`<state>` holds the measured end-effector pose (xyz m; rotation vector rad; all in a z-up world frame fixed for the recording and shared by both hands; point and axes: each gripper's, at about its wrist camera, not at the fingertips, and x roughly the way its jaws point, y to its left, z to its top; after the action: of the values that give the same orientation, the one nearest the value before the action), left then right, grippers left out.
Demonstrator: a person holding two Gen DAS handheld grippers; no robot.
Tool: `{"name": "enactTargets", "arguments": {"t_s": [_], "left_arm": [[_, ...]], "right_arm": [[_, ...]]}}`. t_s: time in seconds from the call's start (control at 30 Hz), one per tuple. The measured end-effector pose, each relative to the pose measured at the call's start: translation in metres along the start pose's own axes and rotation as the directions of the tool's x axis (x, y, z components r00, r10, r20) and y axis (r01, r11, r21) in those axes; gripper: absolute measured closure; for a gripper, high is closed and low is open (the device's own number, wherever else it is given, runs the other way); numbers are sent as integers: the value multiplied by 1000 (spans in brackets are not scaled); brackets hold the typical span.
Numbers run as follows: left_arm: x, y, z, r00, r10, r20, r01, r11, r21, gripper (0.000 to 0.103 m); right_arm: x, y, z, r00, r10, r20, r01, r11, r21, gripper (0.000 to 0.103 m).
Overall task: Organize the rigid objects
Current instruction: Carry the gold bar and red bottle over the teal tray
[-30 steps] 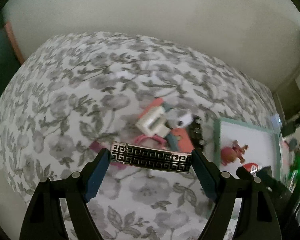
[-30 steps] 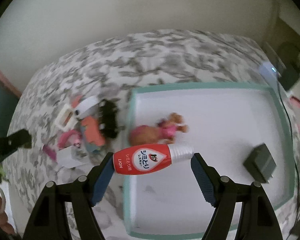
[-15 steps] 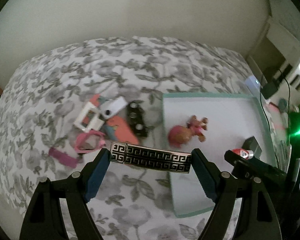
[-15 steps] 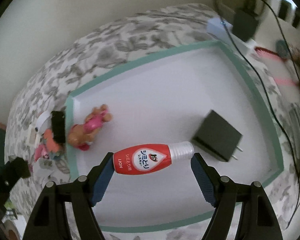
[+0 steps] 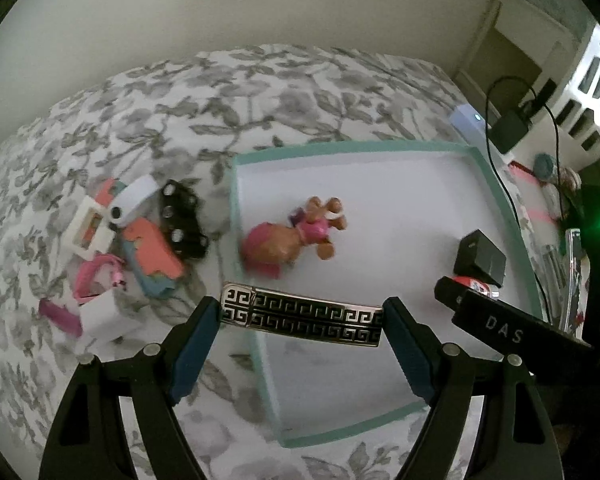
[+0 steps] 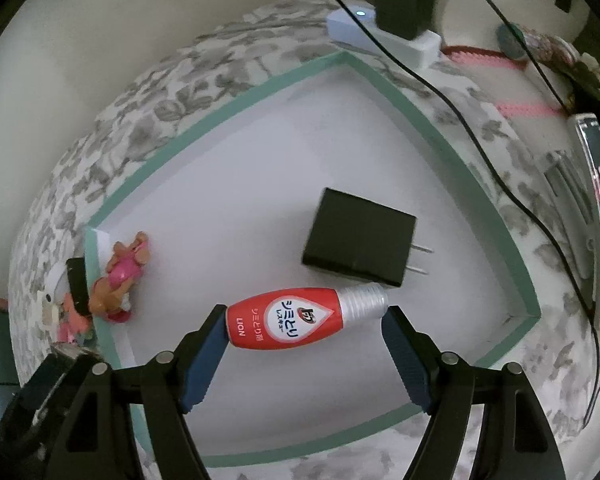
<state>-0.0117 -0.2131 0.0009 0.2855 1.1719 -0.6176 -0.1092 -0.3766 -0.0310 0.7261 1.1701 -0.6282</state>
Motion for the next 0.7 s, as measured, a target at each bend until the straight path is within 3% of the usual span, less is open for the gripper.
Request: {"name": "enactTargets", "arguments": {"t_s": [0.7], "left_arm": [[43,-22,-22,992,-15,-124,27,995,95,19]], "right_arm": [[11,1,3,1000,-9,-28,10,1000,8,23]]}}
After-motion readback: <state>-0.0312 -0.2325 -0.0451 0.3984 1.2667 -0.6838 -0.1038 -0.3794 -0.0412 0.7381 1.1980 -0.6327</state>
